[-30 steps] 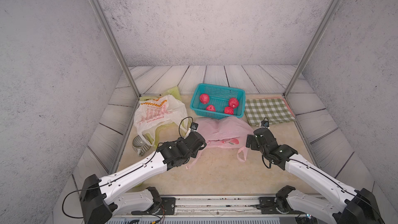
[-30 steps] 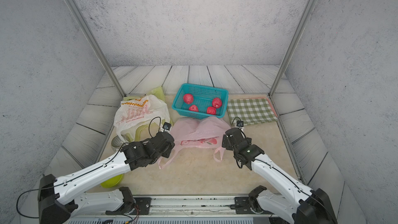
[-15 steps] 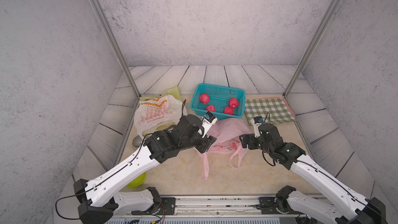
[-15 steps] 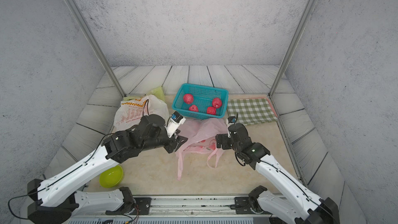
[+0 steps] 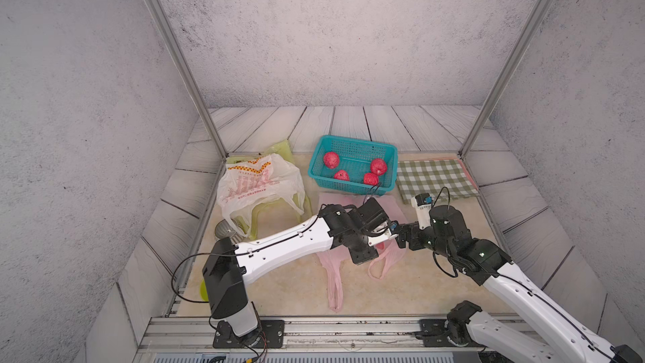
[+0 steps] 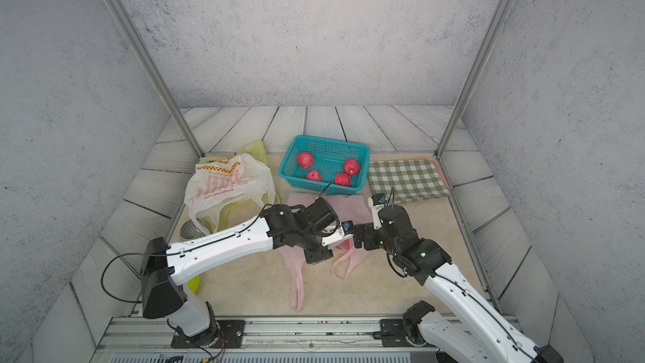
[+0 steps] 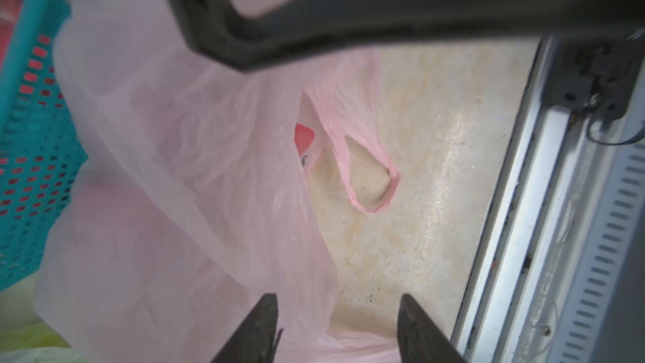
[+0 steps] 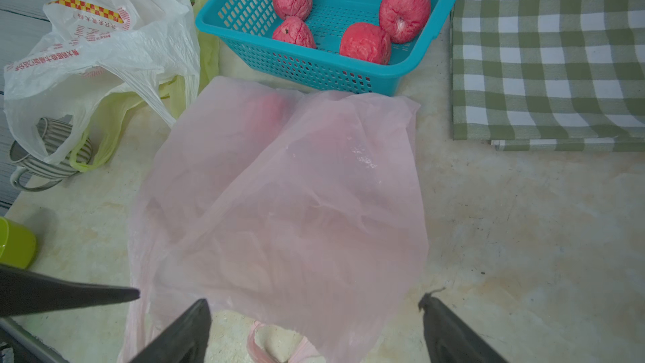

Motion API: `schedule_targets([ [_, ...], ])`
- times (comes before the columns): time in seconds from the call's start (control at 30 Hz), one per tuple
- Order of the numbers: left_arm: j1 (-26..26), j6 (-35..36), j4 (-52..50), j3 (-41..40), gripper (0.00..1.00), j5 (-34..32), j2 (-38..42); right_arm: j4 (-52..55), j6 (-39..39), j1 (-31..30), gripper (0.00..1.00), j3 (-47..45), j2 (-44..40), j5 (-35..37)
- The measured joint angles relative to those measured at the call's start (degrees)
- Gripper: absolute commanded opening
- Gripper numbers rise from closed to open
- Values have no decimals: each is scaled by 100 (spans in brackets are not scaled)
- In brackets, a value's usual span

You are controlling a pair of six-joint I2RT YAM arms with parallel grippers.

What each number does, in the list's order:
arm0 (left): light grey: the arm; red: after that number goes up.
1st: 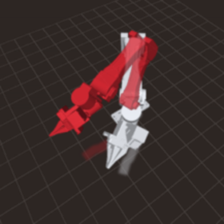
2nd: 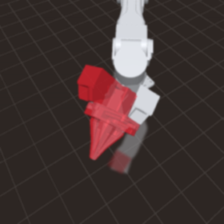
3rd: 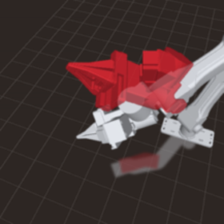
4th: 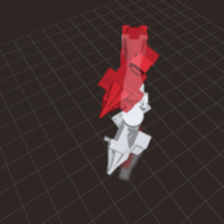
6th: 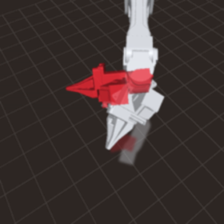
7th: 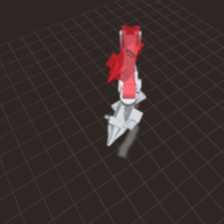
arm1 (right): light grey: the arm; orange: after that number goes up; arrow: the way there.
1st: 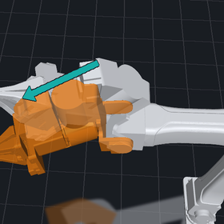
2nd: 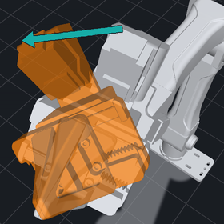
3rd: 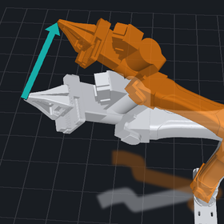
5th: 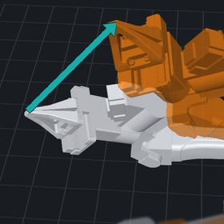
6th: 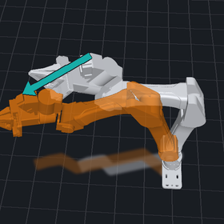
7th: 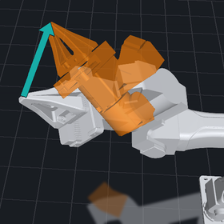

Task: Untie the knot of a plastic bag & take out the apple
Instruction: Untie the plastic bag at the center of the board.

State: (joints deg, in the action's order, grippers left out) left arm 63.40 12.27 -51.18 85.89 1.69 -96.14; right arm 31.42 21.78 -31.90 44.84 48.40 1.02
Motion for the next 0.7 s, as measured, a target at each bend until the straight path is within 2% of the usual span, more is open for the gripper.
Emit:
schedule_targets([
  [0.2, 87, 17, -142, -26, 63, -417, -63, 221, -9, 0, 95, 0, -205, 48],
  [0.4, 269, -461, 197, -350, 70, -960, -66, 472, -17, 0, 96, 0, -621, 306],
  [0.6, 299, -1016, 640, -778, 70, -1357, -116, 675, 2, 0, 96, 0, -1082, 522],
  [0.67, 271, -1134, 782, -772, 62, -1552, -203, 774, 2, 0, 95, 0, -1167, 522],
  [0.7, 243, -1191, 817, -754, 48, -1617, -262, 831, 2, 0, 95, 0, -1204, 516],
])
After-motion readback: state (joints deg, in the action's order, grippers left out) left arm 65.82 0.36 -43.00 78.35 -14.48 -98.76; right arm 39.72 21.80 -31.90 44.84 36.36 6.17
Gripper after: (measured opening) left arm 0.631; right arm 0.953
